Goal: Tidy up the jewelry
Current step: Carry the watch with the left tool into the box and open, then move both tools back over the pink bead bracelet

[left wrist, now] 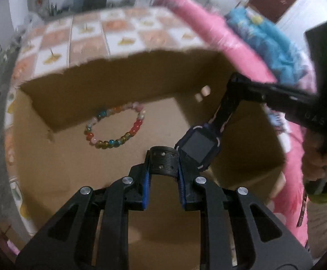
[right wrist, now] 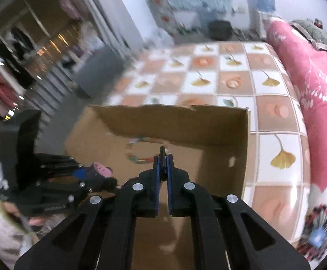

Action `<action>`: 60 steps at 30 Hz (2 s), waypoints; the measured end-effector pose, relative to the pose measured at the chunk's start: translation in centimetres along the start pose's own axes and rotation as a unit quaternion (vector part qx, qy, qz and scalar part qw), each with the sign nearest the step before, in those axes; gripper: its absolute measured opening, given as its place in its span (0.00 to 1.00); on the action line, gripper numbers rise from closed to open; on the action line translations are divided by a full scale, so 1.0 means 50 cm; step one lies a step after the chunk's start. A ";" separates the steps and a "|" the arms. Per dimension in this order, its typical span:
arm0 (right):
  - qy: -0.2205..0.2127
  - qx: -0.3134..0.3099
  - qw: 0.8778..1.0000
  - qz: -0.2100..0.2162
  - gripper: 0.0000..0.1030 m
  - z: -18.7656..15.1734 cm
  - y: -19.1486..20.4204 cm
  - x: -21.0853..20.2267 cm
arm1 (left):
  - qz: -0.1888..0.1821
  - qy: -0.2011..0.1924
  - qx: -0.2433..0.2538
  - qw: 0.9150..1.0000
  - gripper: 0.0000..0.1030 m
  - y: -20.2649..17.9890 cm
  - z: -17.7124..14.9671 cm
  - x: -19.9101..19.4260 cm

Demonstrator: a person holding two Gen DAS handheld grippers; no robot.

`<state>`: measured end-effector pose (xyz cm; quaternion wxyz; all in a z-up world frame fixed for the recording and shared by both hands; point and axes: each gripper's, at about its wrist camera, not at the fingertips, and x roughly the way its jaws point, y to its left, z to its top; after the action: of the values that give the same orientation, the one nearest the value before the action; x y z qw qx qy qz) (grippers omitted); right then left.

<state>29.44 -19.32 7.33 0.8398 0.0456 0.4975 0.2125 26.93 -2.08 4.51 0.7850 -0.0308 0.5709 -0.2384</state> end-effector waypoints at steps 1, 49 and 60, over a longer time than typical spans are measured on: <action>0.009 -0.007 1.000 -0.014 0.06 0.010 0.000 0.018 | -0.003 0.017 -0.009 1.000 0.19 0.005 0.011 0.021; -0.152 -0.030 0.987 -0.051 0.62 -0.360 0.018 -0.250 | -0.051 -0.160 0.044 0.985 0.81 -0.034 -0.410 -0.145; 0.012 0.014 0.982 -0.188 0.63 -0.473 -0.002 -0.027 | 0.118 -0.110 0.046 0.986 0.81 -0.037 -0.413 0.024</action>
<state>8.70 -23.15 -3.42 0.8580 -0.0399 0.5101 0.0440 7.77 0.42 -3.09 0.8662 0.0467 0.4694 -0.1648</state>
